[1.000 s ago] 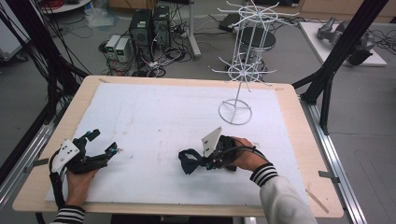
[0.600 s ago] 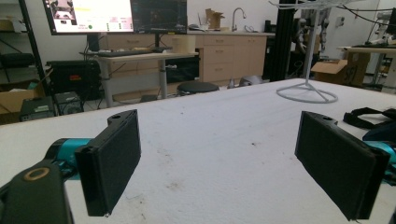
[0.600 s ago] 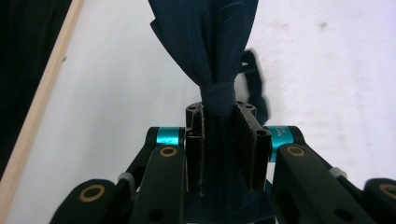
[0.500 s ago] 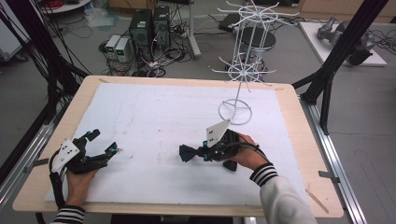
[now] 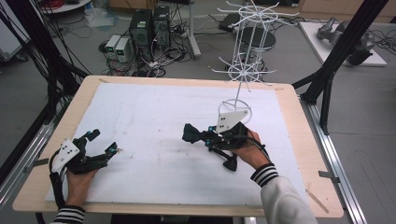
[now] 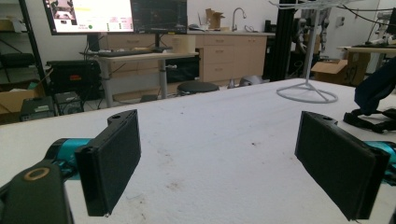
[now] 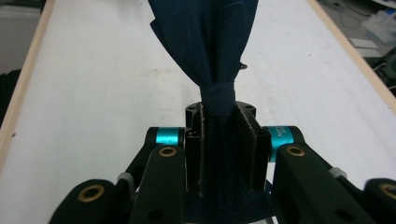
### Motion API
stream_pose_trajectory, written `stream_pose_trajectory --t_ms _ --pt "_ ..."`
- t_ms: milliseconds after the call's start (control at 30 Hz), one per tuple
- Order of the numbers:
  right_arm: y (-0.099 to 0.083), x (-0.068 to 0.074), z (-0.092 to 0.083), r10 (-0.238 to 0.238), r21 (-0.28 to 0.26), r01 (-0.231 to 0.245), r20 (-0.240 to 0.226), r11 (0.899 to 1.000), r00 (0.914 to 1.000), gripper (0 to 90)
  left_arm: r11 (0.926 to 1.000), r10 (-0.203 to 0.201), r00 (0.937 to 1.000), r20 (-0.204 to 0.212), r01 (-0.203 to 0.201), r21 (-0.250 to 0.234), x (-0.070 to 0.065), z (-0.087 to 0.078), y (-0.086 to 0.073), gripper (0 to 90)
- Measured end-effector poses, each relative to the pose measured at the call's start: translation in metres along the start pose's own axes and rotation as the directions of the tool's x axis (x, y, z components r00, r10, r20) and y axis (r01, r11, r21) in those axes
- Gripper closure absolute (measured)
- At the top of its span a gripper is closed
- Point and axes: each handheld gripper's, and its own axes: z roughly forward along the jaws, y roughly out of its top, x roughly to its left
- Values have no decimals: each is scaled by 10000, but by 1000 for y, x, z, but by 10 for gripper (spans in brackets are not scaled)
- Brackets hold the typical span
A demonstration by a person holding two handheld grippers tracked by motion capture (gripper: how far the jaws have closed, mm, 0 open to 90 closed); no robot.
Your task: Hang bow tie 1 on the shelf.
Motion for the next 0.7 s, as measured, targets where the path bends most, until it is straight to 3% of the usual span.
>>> stream_pose_trajectory --t_ms 33,200,300,400,700 --pt "0 -1 -3 105 -96 -102 333 9999 9994 749 10000 3 10000 -7 -3 -1 0 0 0 147" --pt "0 -5 -10 585 -497 -539 976 9973 9935 749 10000 -9 10000 -3 9 -12 0 0 0 147" --pt "-1 -5 -15 1015 -731 -920 1383 9931 9852 749 10000 8 10000 -1 -8 2 0 0 0 147" --pt "0 -6 -19 1167 -950 -1006 1826 9904 9762 749 10000 8 10000 0 -8 4 0 0 0 147" --pt "0 -6 -28 1378 -1331 -1084 2369 9852 9617 749 10000 7 10000 -8 -7 -10 0 0 0 147"
